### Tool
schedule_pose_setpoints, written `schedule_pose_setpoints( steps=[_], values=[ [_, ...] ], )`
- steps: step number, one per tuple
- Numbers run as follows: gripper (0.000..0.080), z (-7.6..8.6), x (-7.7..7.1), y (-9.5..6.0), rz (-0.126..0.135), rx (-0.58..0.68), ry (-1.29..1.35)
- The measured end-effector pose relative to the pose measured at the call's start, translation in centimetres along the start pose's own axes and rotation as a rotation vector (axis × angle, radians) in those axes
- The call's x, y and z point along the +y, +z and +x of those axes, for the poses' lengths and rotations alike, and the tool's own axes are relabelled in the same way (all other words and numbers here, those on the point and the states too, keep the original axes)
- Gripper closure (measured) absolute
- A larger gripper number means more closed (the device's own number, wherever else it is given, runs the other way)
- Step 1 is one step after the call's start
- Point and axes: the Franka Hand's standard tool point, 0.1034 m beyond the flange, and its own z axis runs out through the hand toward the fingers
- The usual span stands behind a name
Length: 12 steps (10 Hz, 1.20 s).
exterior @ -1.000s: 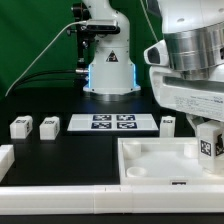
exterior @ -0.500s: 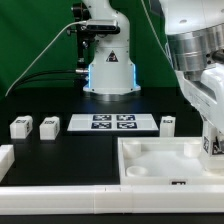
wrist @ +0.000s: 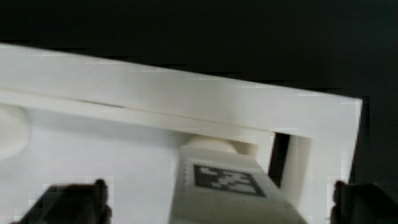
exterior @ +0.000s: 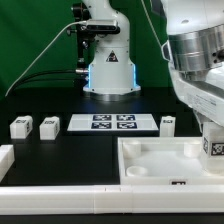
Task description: Assemble one leg
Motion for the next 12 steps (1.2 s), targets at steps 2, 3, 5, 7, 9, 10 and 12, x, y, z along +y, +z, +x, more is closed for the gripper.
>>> schedule_pose_setpoints(
  steps=[2, 3, 5, 7, 9, 10, 12],
  values=[
    [0.0152, 0.0, 0.0, 0.0, -0.002, 0.002, -0.231],
    [0.0152, 0.0, 0.0, 0.0, -0.002, 0.002, -0.359],
    [0.0151, 0.0, 0.0, 0.0, -0.008, 0.008, -0.592],
    [0.0151, -0.1, 0.1, 0.1, -0.038, 0.032, -0.857],
    [0.0151, 0.2, 0.2, 0.1, -0.066, 0.046, -1.118],
    [0.0151, 0.7, 0.4, 0.1, -0.072, 0.043, -1.262],
    [0.0151, 0.9, 0.4, 0.0, -0.073, 0.039, -1.361]
  ],
)
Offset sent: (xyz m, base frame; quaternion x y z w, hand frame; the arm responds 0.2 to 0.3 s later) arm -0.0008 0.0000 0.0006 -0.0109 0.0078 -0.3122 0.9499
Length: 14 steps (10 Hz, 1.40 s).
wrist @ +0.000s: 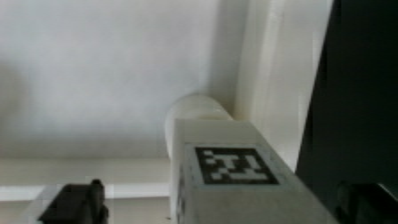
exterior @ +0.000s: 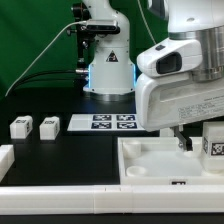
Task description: Assemble one leg
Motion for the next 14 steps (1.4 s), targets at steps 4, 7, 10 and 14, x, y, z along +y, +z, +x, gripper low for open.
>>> schedule_pose_setpoints(
  steps=[4, 7, 10, 14],
  values=[
    [0.0336, 0.02, 0.29, -0.04, 0.0, 0.001, 0.003],
    [0.0509, 0.03, 0.3, -0.05, 0.0, 0.001, 0.017],
    [0.0509, 0.04, 0.27, -0.05, 0.001, 0.001, 0.126],
    [0.0508, 0.1, 0.26, -0.07, 0.013, 0.002, 0.584]
  ],
)
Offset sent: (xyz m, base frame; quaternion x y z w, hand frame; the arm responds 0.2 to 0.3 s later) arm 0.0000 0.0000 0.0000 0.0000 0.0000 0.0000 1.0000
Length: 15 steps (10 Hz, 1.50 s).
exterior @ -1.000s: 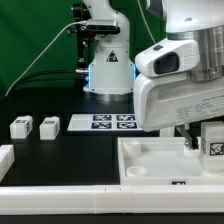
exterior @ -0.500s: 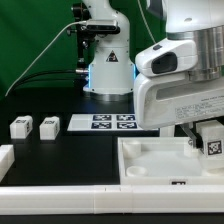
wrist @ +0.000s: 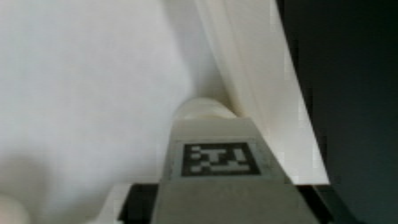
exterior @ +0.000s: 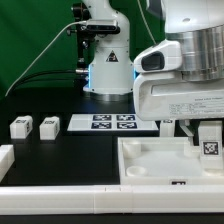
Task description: Assemble one leg
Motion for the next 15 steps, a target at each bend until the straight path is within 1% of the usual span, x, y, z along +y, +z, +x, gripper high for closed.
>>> schedule_pose_setpoints(
  steps=[3, 5, 6, 8, 10, 11, 12, 13, 14, 15],
  values=[
    [0.0508, 0.03, 0.0, 0.01, 0.011, -0.006, 0.341],
    [0.0508, -0.1, -0.18, 0.07, 0.014, -0.01, 0.637],
    [0.0506, -0.18, -0.31, 0.1, 0.022, -0.02, 0.792],
    [0.0506, -0.38, -0.54, 0.2, 0.029, -0.036, 1.04],
    [0.0504, -0.5, -0.65, 0.25, 0.027, -0.039, 1.11],
    [0.0504, -0.57, -0.73, 0.27, 0.027, -0.039, 1.096],
    [0.0333, -0.61, -0.77, 0.28, 0.027, -0.038, 1.067],
    [0.0193, -0.62, -0.78, 0.28, 0.028, -0.037, 1.012],
    [0.0163, -0.65, -0.81, 0.29, 0.028, -0.037, 0.977],
    [0.0163, -0.65, -0.8, 0.29, 0.027, -0.034, 0.882]
  ],
)
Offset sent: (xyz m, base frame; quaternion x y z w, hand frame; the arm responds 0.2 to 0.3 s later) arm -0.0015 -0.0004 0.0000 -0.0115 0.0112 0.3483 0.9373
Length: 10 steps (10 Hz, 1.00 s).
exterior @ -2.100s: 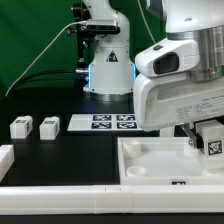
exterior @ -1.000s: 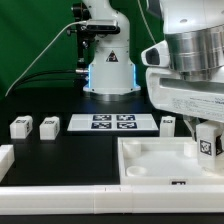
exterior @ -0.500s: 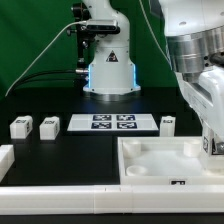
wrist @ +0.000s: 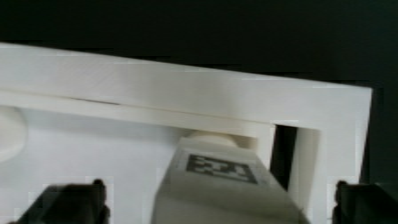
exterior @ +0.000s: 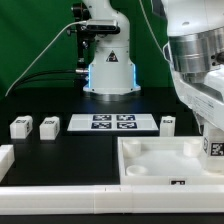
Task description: Assemble one leg
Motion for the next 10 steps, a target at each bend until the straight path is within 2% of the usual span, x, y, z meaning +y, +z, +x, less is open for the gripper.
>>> schedule_pose_setpoints(
  steps=[4, 6, 10],
  values=[
    [0.0151, -0.08, 0.04, 0.04, -0.007, 0.009, -0.522],
    [0.0151, -0.29, 0.13, 0.15, -0.033, 0.037, -0.79],
    [0.0151, 0.45, 0.17, 0.03, -0.065, 0.051, -1.27]
  ],
)
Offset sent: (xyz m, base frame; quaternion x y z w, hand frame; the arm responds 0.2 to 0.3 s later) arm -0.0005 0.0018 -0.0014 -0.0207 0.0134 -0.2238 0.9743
